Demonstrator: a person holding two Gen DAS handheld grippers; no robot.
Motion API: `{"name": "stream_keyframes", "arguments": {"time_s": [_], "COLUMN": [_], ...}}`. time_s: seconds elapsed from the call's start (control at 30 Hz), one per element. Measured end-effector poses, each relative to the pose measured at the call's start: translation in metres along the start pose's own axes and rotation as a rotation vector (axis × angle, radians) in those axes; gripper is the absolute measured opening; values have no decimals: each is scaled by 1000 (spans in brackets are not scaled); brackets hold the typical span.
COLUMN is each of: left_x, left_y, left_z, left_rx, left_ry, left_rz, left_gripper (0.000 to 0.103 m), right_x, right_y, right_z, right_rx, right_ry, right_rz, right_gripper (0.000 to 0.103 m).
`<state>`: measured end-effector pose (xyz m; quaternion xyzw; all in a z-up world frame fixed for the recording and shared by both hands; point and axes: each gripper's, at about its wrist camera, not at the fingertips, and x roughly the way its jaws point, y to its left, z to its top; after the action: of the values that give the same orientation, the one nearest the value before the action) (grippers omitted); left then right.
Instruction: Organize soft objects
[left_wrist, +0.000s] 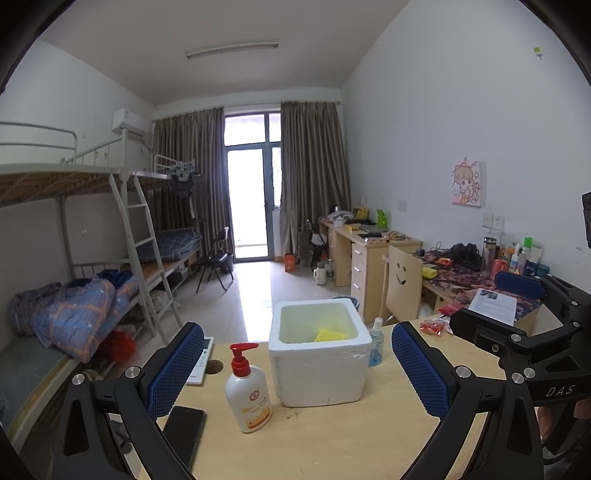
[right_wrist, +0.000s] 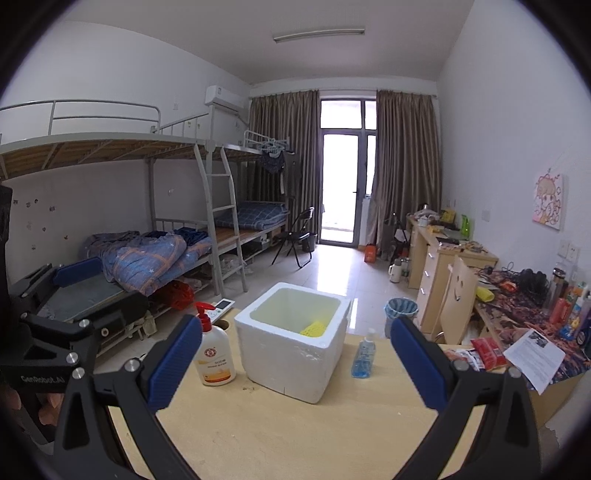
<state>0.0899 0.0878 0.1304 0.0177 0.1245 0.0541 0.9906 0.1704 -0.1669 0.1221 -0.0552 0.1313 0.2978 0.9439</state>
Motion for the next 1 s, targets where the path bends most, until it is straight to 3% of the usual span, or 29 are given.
{"name": "stream_keyframes", "arguments": {"time_s": [0.43,1.0], "left_x": [-48,-103], "left_y": [-12,-21], "left_z": [-15,-61], "left_rx": [-9,-21], "left_ry": [-48,-88], "left_rz": [-50,-83], "left_gripper": [102,102], "right_x": [-49,-99], "right_y": [6,23], "right_z": [-20,-74], "right_rx": [1,45], "right_ry": [-38,-80], "right_rz": [-10,13], "right_gripper": [103,103]}}
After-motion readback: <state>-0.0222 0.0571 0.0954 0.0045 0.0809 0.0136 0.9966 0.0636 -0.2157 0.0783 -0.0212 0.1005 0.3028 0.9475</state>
